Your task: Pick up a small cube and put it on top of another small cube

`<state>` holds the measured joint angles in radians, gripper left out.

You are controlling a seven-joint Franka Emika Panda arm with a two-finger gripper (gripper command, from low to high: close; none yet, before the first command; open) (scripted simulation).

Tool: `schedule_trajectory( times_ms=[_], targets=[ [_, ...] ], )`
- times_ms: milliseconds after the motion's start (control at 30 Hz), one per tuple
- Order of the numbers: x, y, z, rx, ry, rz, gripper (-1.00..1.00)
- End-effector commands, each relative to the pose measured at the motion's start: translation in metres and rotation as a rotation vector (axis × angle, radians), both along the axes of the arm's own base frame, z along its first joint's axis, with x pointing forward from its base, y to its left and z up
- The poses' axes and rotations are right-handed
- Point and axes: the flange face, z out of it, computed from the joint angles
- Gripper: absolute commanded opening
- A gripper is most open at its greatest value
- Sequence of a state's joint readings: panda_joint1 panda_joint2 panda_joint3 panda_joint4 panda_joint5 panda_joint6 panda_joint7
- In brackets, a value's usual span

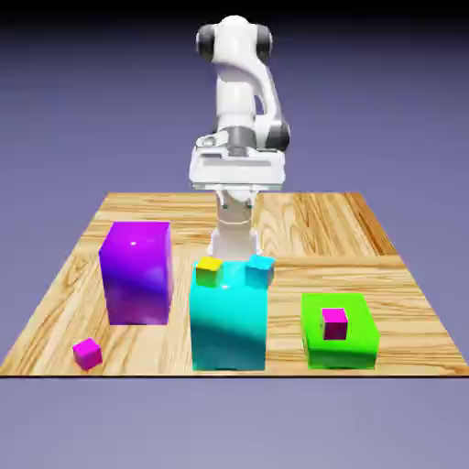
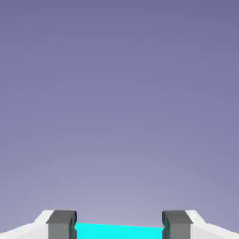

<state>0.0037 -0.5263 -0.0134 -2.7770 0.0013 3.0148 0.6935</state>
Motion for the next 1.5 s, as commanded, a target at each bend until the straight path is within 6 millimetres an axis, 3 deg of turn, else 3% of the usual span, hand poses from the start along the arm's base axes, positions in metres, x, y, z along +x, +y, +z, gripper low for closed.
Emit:
schedule_trajectory(
  times_ms=[0, 300, 567, 767, 1000, 1067, 1200, 1233, 1267, 1400, 1467],
  targets=[
    [0.009, -0.008, -0.004, -0.021, 0.027, 0.011, 0.0],
    [0.082, -0.09, -0.057, -0.182, 0.284, 0.139, 0.0],
    [0.122, -0.177, -0.126, -0.282, 0.521, 0.292, 0.0],
    [0.133, -0.245, -0.188, -0.326, 0.7, 0.434, 0.0],
    [0.126, -0.323, -0.264, -0.34, 0.902, 0.631, 0.0],
    [0.126, -0.323, -0.265, -0.339, 0.902, 0.632, 0.0],
    [0.119, -0.329, -0.334, -0.339, 0.902, 0.632, 0.0],
    [0.119, -0.329, -0.334, -0.339, 0.902, 0.632, -1.0],
    [0.119, -0.329, -0.334, -0.339, 0.902, 0.632, -1.0],
    [0.126, -0.321, -0.265, -0.341, 0.902, 0.634, -1.0],
    [0.147, -0.28, -0.242, -0.375, 0.882, 0.66, -1.0]
  ],
)
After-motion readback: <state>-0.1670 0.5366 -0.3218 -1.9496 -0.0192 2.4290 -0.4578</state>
